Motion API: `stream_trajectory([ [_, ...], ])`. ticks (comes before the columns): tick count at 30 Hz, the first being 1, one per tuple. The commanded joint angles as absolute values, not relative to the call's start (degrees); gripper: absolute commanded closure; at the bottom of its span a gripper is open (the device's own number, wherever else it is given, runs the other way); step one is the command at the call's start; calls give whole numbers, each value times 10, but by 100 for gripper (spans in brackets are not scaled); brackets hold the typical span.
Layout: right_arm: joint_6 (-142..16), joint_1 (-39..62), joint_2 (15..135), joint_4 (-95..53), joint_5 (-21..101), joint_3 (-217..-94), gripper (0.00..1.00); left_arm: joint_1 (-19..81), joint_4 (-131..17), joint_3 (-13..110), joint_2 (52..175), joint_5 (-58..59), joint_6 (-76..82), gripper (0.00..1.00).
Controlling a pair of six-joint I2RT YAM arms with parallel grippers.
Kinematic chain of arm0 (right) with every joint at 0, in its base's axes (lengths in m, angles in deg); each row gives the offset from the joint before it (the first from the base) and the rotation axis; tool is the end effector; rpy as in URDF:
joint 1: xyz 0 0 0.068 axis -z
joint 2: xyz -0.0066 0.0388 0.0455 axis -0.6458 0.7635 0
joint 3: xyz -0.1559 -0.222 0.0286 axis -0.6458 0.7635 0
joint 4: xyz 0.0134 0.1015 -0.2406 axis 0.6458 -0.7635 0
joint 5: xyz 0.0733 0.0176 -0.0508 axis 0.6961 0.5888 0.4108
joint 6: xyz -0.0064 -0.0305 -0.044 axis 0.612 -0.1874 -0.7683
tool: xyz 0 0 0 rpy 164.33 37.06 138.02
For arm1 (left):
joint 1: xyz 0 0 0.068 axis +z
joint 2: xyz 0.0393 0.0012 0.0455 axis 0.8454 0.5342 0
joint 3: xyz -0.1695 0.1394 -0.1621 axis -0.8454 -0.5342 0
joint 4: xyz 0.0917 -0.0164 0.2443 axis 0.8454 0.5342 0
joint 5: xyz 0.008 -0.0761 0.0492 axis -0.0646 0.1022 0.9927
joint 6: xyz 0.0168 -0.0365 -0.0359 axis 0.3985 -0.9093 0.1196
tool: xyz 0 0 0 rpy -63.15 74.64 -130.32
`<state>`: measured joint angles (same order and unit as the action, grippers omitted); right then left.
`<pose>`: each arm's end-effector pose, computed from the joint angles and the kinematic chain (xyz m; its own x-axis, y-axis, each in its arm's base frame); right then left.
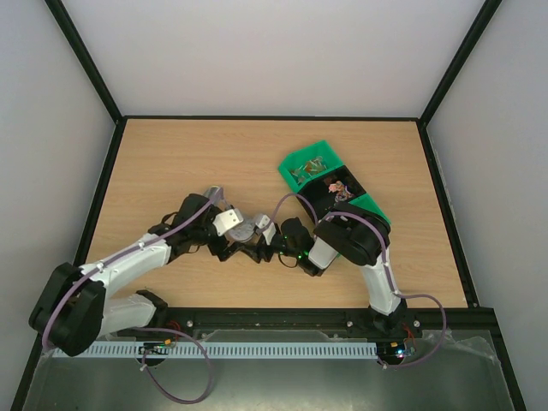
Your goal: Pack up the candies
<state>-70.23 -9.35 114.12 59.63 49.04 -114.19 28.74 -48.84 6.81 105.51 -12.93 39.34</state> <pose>0.2108 0.2631 0.0894 -0.0605 -0.0836 -0.9947 -0.9134 0.4065 0.0214 0.1949 -0.1229 0.1857 -0.2574 0.5840 -0.7699 0.8709 0.4854 0.0771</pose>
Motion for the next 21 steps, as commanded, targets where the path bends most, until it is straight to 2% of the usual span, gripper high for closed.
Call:
stream_trajectory([
  [1,-679,-94,1153,582,467,-1138,53,284,-531,63,1072,-91,368,0],
  [11,-683,-96,1145,578,468,-1135,54,284,-537,82,1097,-82,367,0],
  [21,-688,-97,1144,571,471,-1139,55,284,-533,106,1125,-130,364,1],
])
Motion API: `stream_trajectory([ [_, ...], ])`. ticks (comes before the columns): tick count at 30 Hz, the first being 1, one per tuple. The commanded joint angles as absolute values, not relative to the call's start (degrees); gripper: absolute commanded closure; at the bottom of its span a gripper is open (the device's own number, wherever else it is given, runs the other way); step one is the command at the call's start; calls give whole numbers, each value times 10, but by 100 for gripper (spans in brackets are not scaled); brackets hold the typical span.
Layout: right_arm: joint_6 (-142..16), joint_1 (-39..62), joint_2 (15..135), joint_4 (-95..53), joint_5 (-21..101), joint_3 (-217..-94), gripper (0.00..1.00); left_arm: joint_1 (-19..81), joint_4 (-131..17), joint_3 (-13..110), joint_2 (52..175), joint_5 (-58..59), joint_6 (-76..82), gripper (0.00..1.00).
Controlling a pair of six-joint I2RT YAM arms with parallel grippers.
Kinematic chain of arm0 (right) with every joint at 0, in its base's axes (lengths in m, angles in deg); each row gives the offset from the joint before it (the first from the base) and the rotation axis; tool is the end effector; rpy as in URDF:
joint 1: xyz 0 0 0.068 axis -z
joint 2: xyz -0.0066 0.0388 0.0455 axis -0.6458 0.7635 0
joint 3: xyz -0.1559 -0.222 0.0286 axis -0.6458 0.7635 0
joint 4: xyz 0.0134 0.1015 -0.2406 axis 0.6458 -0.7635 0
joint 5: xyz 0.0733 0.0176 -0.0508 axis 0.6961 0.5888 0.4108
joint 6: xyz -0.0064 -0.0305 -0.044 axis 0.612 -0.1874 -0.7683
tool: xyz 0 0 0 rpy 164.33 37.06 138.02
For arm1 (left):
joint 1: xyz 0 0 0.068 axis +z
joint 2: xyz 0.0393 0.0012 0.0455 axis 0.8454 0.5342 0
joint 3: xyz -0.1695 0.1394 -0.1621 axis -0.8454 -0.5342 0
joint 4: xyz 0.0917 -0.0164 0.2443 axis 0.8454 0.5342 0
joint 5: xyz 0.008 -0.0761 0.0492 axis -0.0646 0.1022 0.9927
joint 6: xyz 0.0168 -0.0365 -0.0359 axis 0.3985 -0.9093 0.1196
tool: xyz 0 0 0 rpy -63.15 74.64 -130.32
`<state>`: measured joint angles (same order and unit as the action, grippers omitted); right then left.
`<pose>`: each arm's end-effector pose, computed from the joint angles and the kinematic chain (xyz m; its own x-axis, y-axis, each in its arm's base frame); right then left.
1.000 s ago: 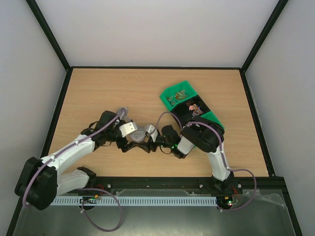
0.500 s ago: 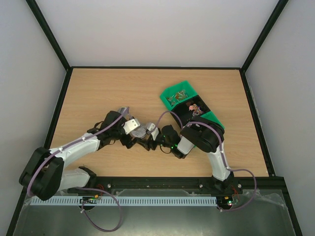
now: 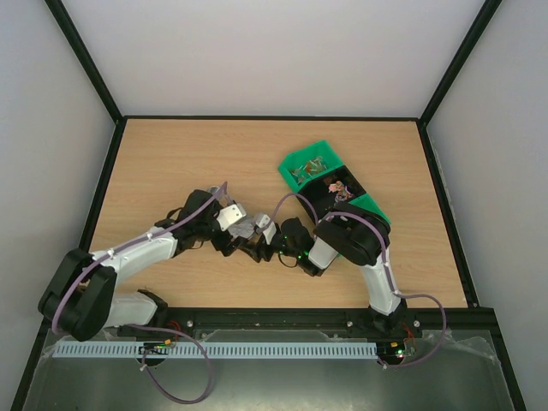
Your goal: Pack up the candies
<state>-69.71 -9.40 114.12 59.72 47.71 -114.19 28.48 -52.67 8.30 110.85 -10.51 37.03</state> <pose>0.2113 0.2629 0.0896 -0.0677 -0.0788 -0.9946 -0.9036 0.4274 0.0277 0.2093 -0.1305 0.1782 -0.2968 0.5756 -0.7619 0.8453 0.5295 0.0708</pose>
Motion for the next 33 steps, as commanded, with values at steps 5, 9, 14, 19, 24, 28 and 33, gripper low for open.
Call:
stream_trajectory([
  [5,-689,-96,1142,570,476,-1137,55,284,-537,111,1141,-144,367,3],
  [9,-696,-96,1140,567,492,-1137,55,285,-525,113,1149,-146,386,9],
  [14,-711,-96,1134,565,533,-1130,55,286,-489,110,1141,-180,444,17],
  [19,-743,-97,1120,552,559,-1119,56,292,-437,112,1152,-194,516,22],
  [24,-771,-97,1109,543,618,-1110,56,302,-365,123,1164,-231,608,25],
  [28,-797,-97,1104,533,662,-1105,56,309,-300,137,1172,-265,713,25],
  [33,-816,-97,1098,525,682,-1096,57,309,-264,157,1187,-270,794,23],
])
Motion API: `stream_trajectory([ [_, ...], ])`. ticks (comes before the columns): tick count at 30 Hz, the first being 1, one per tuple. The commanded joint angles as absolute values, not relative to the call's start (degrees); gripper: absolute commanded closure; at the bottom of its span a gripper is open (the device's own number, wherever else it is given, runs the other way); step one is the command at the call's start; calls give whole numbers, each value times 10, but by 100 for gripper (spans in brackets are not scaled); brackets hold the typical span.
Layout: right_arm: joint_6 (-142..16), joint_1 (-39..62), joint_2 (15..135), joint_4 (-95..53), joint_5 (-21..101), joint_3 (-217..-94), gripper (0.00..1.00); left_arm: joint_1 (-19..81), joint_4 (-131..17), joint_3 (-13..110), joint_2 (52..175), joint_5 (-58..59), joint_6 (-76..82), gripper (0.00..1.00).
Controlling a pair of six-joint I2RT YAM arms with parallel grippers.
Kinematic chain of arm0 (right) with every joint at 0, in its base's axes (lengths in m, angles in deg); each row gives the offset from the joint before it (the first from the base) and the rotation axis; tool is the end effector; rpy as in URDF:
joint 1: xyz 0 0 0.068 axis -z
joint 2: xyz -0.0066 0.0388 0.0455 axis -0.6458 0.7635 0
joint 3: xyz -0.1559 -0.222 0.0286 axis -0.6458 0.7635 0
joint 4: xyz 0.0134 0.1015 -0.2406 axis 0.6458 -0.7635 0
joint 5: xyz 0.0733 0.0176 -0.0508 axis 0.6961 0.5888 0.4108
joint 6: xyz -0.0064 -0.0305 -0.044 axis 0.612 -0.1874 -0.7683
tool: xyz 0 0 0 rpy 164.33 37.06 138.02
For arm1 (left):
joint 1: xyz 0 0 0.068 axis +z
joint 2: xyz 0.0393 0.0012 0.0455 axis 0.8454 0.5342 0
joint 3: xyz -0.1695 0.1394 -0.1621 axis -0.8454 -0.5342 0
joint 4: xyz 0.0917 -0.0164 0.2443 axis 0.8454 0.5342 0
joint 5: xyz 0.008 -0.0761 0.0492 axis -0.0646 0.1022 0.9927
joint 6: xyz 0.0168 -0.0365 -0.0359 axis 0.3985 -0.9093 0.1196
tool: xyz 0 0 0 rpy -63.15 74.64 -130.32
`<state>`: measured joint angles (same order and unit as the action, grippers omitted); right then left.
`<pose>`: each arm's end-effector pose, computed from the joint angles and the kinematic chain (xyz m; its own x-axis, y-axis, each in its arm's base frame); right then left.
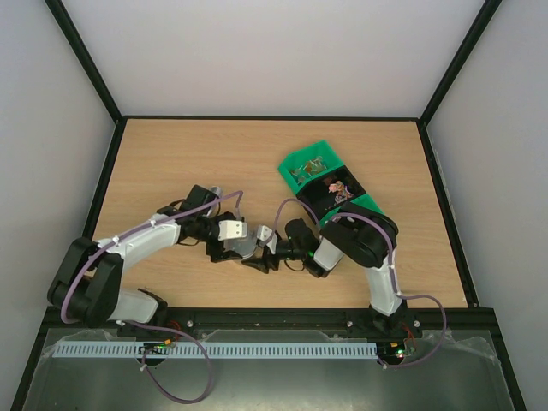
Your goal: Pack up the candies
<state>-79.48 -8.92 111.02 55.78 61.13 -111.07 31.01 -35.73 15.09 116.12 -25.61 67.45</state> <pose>0.1968 0.2536 0.0896 0.0535 -0.1653 -0.9848 -0.9774 0.1931 -0.0855 0.2128 -0.1295 0.1755 0.0432 0.7144 -0.6984 0.9899 0.0641 0.1268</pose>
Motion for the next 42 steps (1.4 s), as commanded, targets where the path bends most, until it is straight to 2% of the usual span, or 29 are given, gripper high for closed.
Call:
stream_trajectory([
  [1,-812,-97,1099,527,678,-1096,57,310,-265,164,1188,-270,795,20],
  [7,-770,-97,1110,562,634,-1095,57,343,-282,164,1151,-300,741,1],
  [14,-713,-97,1137,623,532,-1099,58,364,-361,111,1054,-280,577,0],
  [21,-689,-97,1155,625,456,-1120,58,356,-492,80,1057,-206,399,0],
  [30,-693,-104,1154,605,427,-1125,59,287,-565,85,1105,-137,352,1],
  [42,-691,-107,1154,602,429,-1125,59,265,-564,109,1148,-93,353,0],
])
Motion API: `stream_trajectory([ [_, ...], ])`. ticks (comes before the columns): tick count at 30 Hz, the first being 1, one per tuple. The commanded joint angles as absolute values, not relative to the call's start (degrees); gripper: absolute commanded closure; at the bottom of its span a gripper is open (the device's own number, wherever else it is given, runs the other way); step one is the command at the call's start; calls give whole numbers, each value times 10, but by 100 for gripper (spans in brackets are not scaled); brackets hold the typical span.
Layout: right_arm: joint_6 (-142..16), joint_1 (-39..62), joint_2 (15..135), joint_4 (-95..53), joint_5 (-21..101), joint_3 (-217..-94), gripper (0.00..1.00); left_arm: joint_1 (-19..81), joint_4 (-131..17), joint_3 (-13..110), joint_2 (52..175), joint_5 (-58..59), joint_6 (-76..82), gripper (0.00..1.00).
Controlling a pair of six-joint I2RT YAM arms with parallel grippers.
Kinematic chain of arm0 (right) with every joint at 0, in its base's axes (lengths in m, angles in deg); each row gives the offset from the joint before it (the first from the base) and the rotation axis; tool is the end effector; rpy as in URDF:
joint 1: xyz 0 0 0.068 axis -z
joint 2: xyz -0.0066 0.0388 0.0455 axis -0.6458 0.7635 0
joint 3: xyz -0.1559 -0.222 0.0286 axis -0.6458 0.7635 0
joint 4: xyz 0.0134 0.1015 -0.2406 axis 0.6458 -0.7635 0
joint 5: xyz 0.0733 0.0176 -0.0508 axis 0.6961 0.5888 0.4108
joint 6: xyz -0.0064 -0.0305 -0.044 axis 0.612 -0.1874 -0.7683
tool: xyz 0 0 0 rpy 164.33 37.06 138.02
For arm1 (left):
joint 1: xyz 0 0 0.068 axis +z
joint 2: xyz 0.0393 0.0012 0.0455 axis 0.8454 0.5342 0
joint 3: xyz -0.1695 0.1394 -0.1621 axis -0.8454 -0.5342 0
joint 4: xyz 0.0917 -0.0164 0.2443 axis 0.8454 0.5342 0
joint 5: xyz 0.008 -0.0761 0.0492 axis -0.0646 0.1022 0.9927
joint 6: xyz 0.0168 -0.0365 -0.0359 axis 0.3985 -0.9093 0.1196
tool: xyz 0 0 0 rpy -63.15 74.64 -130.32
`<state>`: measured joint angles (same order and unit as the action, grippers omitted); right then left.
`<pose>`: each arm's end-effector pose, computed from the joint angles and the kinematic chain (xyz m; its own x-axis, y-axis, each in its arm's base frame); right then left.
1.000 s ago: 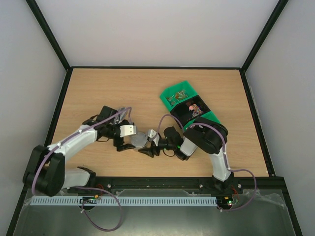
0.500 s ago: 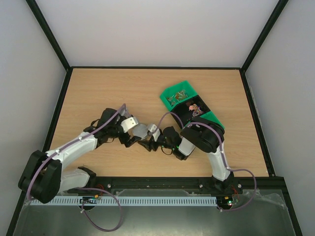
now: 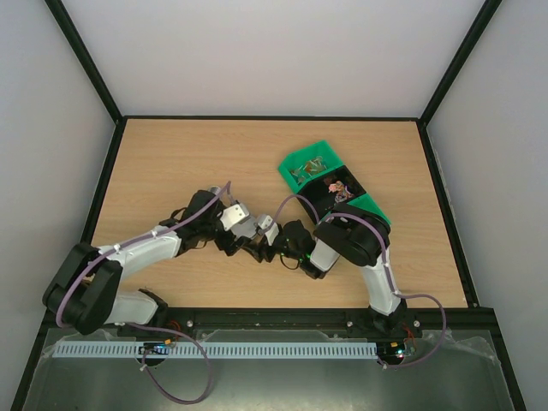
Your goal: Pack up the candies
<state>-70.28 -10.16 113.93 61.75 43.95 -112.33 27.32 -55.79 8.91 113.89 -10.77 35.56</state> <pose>0.2050 0.2587 0.0885 -0.0539 -0.0796 -0.9954 -0.8810 0.4730 0.0099 0.2145 -0.1396 0.1735 -0.2983 0.5625 -0.7711 0.8496 0.5247 0.0541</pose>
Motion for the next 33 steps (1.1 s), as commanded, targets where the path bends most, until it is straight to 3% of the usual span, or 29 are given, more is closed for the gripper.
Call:
stream_trajectory([
  [1,-691,-107,1154,602,430,-1126,59,264,-564,109,1149,-91,354,1],
  [8,-697,-108,1151,600,442,-1123,59,261,-559,118,1158,-111,367,2],
  [22,-794,-107,1121,580,594,-1082,63,278,-418,114,1158,-183,566,19],
  [33,-859,-107,1095,513,699,-1078,64,310,-235,176,1203,-264,817,17],
])
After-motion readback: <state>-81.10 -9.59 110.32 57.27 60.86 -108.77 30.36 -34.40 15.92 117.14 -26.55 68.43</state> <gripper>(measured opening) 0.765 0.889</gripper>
